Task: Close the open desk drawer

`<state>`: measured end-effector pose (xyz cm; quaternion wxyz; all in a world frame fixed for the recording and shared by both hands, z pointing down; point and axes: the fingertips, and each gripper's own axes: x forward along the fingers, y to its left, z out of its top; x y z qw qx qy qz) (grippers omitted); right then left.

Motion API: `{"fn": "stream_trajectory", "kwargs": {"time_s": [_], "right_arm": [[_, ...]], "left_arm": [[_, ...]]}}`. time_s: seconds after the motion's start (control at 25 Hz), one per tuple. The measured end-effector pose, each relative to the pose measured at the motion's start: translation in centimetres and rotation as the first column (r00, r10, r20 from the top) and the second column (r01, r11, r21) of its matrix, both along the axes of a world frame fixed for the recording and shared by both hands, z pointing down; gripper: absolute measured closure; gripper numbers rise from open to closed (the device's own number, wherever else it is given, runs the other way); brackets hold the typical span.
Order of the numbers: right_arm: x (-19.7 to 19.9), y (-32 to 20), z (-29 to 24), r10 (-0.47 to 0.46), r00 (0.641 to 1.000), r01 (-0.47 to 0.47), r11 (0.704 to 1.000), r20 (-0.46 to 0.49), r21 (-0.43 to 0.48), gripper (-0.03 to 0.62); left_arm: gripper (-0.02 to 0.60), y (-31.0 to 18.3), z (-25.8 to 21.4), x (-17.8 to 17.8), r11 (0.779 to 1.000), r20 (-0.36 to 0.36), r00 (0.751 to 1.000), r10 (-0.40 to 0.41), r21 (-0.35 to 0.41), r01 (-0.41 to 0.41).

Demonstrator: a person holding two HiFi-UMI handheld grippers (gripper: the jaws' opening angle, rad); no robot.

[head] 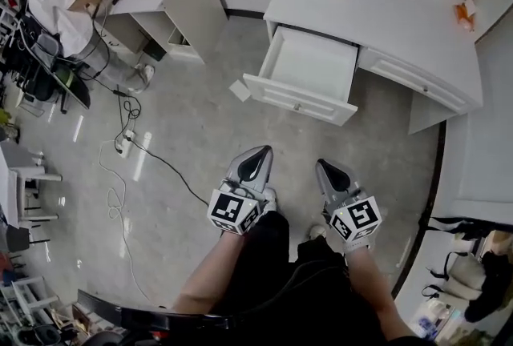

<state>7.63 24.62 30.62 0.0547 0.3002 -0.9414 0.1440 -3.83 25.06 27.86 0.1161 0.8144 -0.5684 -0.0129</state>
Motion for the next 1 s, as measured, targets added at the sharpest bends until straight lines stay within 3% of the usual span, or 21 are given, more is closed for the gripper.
{"fn": "stream_trajectory", "kwargs": {"time_s": [0.48, 1.0], "right_arm": [[-2.8, -4.6, 2.8, 0.207, 0.978, -0.208, 0.977, -0.019, -0.046, 0.594], [-2.1, -6.9, 6.4, 0.354, 0.935, -0.354, 0.934, -0.021, -0.045, 0.594]], "left_arm": [[0.581, -5.5, 2.8, -2.9, 0.976, -0.014, 0.977, 0.212, -0.039, -0.212], [0.581, -7.9, 8.5, -2.4, 0.953, -0.063, 0.954, 0.293, -0.067, -0.297]]}}
